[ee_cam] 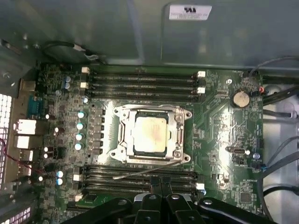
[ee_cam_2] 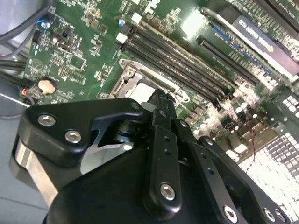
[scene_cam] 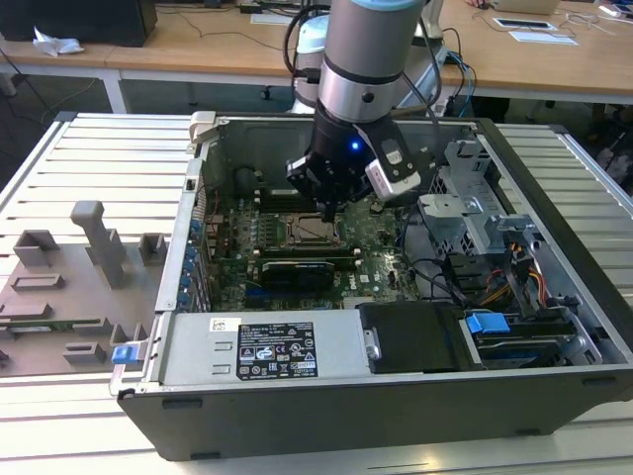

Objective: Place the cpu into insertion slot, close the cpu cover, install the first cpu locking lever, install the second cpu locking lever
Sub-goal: 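Install the second cpu locking lever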

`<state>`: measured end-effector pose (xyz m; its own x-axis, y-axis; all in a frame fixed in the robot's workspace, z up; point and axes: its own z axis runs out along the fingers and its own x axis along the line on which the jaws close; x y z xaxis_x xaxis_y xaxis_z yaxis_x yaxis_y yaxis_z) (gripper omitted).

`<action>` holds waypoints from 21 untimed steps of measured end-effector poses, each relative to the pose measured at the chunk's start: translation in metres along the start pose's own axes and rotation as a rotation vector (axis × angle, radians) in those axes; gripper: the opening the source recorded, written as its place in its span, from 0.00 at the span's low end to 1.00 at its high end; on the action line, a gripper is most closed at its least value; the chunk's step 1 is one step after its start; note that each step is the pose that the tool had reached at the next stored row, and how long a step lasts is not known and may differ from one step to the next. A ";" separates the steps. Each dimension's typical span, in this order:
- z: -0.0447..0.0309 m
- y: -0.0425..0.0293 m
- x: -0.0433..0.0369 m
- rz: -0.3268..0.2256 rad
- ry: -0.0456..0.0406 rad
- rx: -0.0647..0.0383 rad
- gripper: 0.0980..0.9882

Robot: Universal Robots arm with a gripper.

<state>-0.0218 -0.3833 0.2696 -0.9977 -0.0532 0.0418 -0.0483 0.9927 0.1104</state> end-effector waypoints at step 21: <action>0.0610 -0.0049 0.0484 -0.014 -0.0003 -0.034 0.01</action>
<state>-0.0727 -0.3841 0.2105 -0.9970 -0.0671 0.0398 -0.0607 0.9876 0.1450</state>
